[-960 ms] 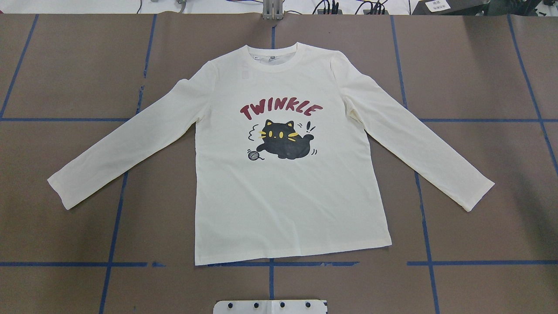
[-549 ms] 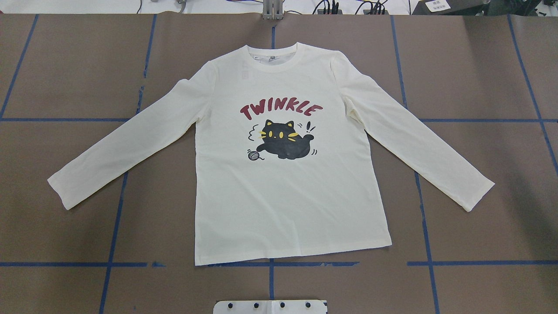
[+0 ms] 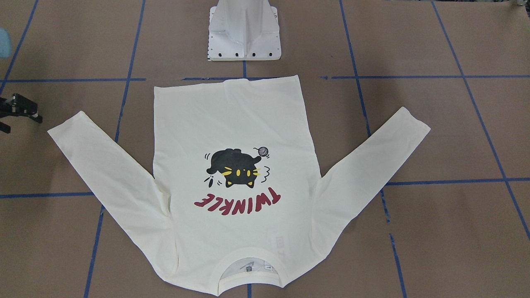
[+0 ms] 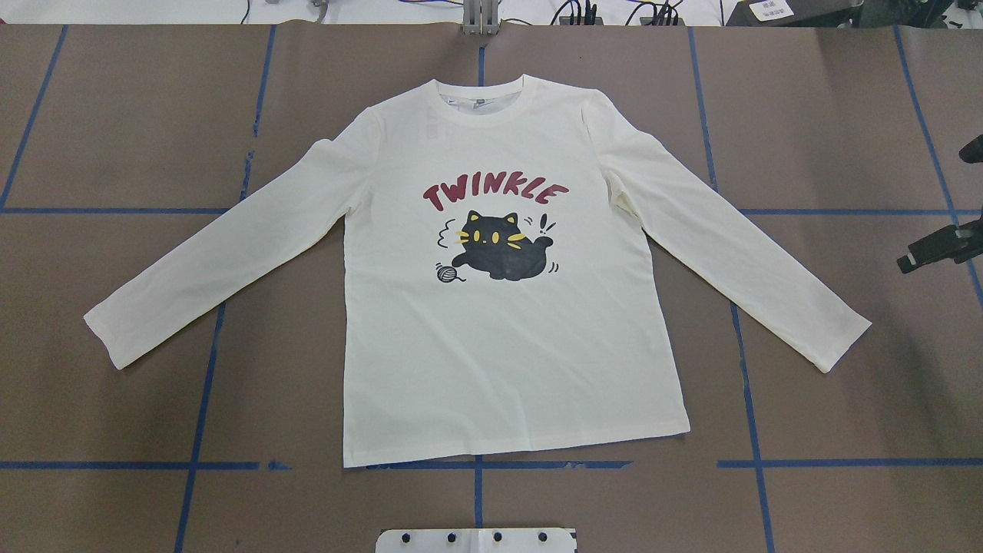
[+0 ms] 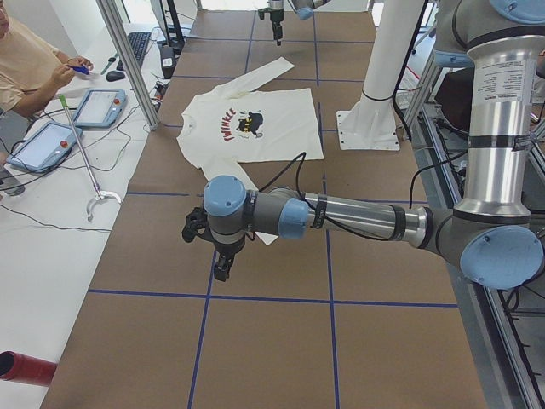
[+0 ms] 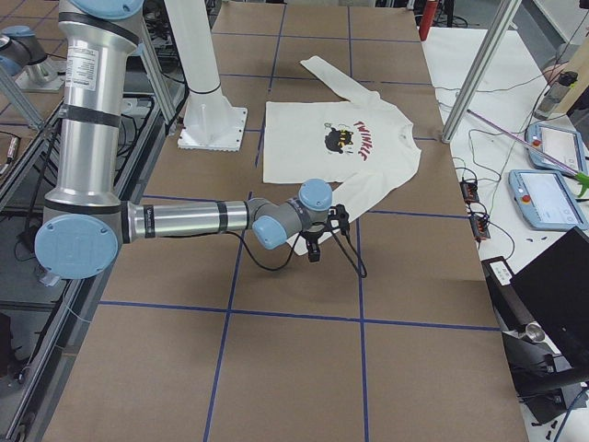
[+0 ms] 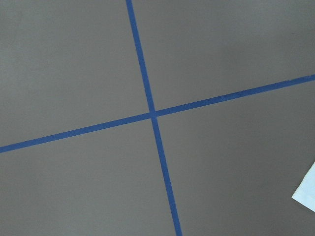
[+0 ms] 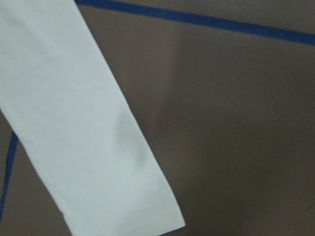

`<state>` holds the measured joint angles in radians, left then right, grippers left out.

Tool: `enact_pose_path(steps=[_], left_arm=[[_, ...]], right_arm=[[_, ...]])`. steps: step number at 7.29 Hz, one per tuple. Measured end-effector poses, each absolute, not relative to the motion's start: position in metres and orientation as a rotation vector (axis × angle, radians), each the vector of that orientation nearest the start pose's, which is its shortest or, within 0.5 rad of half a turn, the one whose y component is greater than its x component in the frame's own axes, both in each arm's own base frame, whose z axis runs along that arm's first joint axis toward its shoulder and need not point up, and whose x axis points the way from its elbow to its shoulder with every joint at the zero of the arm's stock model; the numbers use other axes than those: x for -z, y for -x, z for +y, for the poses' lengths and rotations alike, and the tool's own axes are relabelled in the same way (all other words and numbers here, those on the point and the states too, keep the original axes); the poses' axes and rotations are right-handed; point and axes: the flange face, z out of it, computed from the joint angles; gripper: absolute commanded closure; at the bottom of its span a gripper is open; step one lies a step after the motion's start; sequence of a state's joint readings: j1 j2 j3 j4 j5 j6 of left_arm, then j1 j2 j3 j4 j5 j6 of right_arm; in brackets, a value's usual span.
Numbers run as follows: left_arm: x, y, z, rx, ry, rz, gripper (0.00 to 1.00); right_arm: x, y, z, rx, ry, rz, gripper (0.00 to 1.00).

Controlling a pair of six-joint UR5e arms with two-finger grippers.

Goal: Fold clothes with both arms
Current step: 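Move the right gripper toward the sleeve cuff nearest it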

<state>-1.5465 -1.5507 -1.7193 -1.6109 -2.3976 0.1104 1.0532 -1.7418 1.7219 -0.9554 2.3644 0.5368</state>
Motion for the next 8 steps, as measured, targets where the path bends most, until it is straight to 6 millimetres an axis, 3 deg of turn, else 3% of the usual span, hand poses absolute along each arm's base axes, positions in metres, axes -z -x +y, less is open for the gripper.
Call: enact_pose_path(steps=[2, 8], left_arm=[[-0.586, 0.047, -0.492, -0.200, -0.200, 0.826, 0.00], [-0.594, 0.048, -0.490, -0.201, -0.198, 0.822, 0.00]], right_arm=[[-0.596, 0.189, -0.393, 0.160, -0.061, -0.981, 0.01], [-0.625, 0.207, -0.399, -0.089, 0.053, -0.914, 0.08]])
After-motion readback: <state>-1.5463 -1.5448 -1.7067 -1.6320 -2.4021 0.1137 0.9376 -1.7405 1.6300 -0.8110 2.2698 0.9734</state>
